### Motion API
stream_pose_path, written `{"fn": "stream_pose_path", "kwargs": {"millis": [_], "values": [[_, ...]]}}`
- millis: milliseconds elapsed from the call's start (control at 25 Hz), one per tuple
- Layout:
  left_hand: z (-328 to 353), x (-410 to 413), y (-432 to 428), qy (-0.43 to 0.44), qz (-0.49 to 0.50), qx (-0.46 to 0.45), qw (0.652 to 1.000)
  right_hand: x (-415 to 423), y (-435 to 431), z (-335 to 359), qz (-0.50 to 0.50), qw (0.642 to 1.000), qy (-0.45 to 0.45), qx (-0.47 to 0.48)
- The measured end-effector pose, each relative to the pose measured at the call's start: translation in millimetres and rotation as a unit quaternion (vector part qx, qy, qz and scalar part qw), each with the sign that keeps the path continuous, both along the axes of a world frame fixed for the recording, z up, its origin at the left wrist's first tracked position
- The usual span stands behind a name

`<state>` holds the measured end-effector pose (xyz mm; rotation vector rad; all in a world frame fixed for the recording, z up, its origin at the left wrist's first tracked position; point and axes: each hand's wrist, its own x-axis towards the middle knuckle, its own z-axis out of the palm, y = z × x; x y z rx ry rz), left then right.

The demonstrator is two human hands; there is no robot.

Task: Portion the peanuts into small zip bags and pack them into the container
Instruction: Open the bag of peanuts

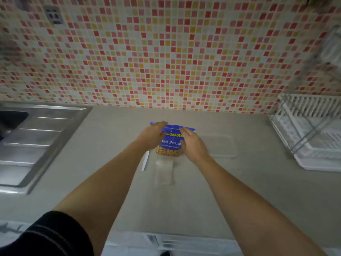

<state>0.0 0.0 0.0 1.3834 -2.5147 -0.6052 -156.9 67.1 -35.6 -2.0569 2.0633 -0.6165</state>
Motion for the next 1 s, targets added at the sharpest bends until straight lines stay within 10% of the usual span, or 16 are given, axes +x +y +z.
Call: {"fn": "stream_pose_path", "kwargs": {"millis": [1000], "values": [[-1.7,-25.9,-106.0,-0.052,-0.109,0.175,0.977,-20.3,-69.7,-37.7,0.009,0.974,0.078,-0.211]]}}
